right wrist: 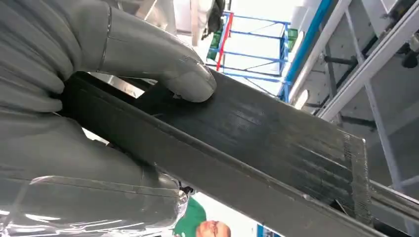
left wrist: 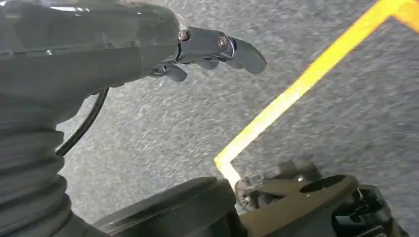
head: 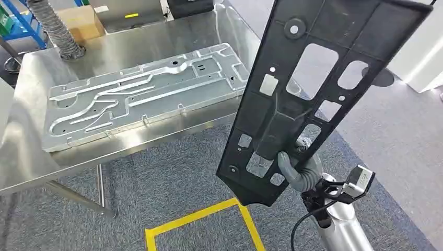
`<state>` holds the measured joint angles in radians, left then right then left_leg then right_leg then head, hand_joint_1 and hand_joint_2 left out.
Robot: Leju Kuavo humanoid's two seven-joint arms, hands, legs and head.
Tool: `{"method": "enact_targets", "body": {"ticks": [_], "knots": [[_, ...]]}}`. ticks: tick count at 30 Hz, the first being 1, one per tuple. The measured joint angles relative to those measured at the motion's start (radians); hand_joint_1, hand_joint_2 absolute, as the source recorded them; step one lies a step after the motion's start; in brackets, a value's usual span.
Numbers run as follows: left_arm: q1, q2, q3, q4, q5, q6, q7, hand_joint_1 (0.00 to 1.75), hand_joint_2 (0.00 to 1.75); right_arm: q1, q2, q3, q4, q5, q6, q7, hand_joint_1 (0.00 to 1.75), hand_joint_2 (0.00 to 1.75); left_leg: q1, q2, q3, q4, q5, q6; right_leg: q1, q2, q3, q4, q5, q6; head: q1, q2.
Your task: Take the parts from the cabinet and place them on the table.
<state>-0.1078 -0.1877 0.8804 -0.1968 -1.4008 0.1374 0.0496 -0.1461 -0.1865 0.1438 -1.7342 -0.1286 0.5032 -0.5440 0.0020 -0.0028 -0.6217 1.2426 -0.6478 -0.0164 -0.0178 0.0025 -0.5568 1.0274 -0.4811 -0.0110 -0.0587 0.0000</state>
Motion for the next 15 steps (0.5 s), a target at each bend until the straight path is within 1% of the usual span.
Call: {"method": "enact_targets", "body": {"ticks": [1, 2, 3, 4, 5, 6, 7, 8, 9, 10, 12, 13, 14, 15], "knots": [[0.002, 0.000, 0.000, 0.000, 0.000, 0.000, 0.000, 0.00, 1.75, 0.000, 0.000, 0.000, 0.000, 0.000, 0.000, 0.000, 1.75, 1.75, -0.003, 0.000, 0.014, -0.076, 0.062, 0.012, 0.005, 0.002, 0.019, -0.001, -0.012, 0.000, 0.000, 0.000], [0.004, 0.000, 0.000, 0.000, -0.002, 0.000, 0.001, 0.00, 1.75, 0.000, 0.000, 0.000, 0.000, 0.000, 0.000, 0.000, 1.75, 1.75, -0.008, 0.000, 0.025, -0.151, 0.140, 0.029, 0.007, 0.002, 0.033, -0.003, -0.021, 0.000, 0.000, 0.000], [0.007, 0.002, 0.000, 0.000, -0.001, 0.000, 0.001, 0.00, 1.75, 0.000, 0.000, 0.000, 0.001, 0.000, 0.000, 0.000, 1.75, 1.75, -0.018, -0.002, 0.021, -0.210, 0.222, 0.046, 0.006, 0.003, 0.042, -0.004, -0.028, 0.001, 0.000, 0.000], [0.006, 0.001, 0.001, 0.000, 0.001, 0.000, 0.000, 0.00, 1.75, 0.002, 0.000, 0.000, 0.003, 0.001, 0.000, -0.001, 1.75, 1.75, -0.026, -0.002, 0.021, -0.203, 0.190, 0.049, 0.007, 0.008, 0.047, -0.008, -0.034, 0.010, 0.000, 0.000], [0.005, 0.001, 0.001, 0.000, 0.000, -0.001, 0.000, 0.00, 1.75, 0.002, 0.000, 0.000, 0.003, -0.001, 0.000, -0.002, 1.75, 1.75, -0.029, -0.004, 0.033, -0.218, 0.192, 0.052, 0.005, 0.008, 0.050, -0.011, -0.041, 0.018, 0.000, 0.000], [0.006, 0.001, 0.001, 0.000, -0.002, -0.001, 0.001, 0.00, 1.75, 0.006, 0.000, 0.000, 0.003, -0.001, 0.000, -0.002, 1.75, 1.75, -0.028, -0.004, 0.038, -0.238, 0.198, 0.056, 0.007, 0.007, 0.061, 0.003, -0.035, 0.022, 0.000, 0.000], [0.007, 0.001, 0.001, 0.000, -0.002, -0.001, 0.002, 0.00, 1.75, 0.006, 0.000, 0.000, 0.003, -0.003, 0.000, -0.005, 1.75, 1.75, -0.028, -0.004, 0.051, -0.244, 0.199, 0.059, 0.006, 0.007, 0.065, 0.001, -0.025, 0.030, 0.000, 0.000], [0.007, 0.000, 0.001, 0.000, -0.003, -0.001, 0.002, 0.00, 1.75, 0.005, 0.000, -0.001, 0.002, -0.003, 0.000, -0.007, 1.75, 1.75, -0.020, -0.003, 0.077, -0.257, 0.204, 0.058, 0.003, 0.007, 0.063, 0.007, -0.036, 0.033, 0.000, 0.000], [0.008, -0.001, 0.001, 0.000, -0.003, -0.002, 0.003, 0.00, 1.75, 0.003, 0.001, -0.002, 0.002, -0.003, 0.000, -0.007, 1.75, 1.75, -0.020, -0.003, 0.089, -0.265, 0.203, 0.061, 0.004, 0.004, 0.053, 0.035, -0.046, 0.033, 0.000, 0.000], [0.009, -0.001, 0.001, 0.000, -0.003, -0.002, 0.003, 0.00, 1.75, 0.001, 0.005, -0.002, 0.002, -0.004, 0.000, -0.011, 1.75, 1.75, -0.020, -0.002, 0.093, -0.266, 0.200, 0.064, 0.005, 0.004, 0.017, 0.092, -0.066, 0.036, 0.000, 0.000], [0.011, -0.002, 0.001, 0.000, -0.003, -0.003, 0.004, 0.00, 1.75, 0.004, 0.006, -0.005, 0.003, -0.005, 0.000, -0.012, 1.75, 1.75, -0.020, -0.002, 0.102, -0.266, 0.186, 0.066, 0.002, 0.003, -0.091, 0.241, -0.124, 0.046, 0.000, 0.000], [0.013, -0.003, 0.001, 0.000, -0.003, -0.003, 0.004, 0.00, 1.75, 0.007, 0.006, -0.006, 0.003, -0.005, 0.000, -0.012, 1.75, 1.75, -0.020, -0.004, 0.109, -0.266, 0.177, 0.066, 0.002, 0.003, -0.134, 0.285, -0.143, 0.049, 0.000, 0.000], [0.014, -0.004, 0.001, 0.000, -0.003, -0.003, 0.004, 0.00, 1.75, 0.007, 0.006, -0.006, 0.003, -0.005, 0.000, -0.012, 1.75, 1.75, -0.019, -0.005, 0.120, -0.266, 0.169, 0.065, 0.001, 0.003, -0.156, 0.284, -0.137, 0.053, 0.000, 0.000], [0.015, -0.005, 0.001, 0.000, -0.003, -0.003, 0.005, 0.00, 1.75, 0.006, 0.006, -0.006, 0.003, -0.005, 0.000, -0.012, 1.75, 1.75, -0.018, -0.006, 0.136, -0.266, 0.157, 0.063, 0.000, 0.003, -0.155, 0.242, -0.105, 0.056, 0.000, 0.000]]}}
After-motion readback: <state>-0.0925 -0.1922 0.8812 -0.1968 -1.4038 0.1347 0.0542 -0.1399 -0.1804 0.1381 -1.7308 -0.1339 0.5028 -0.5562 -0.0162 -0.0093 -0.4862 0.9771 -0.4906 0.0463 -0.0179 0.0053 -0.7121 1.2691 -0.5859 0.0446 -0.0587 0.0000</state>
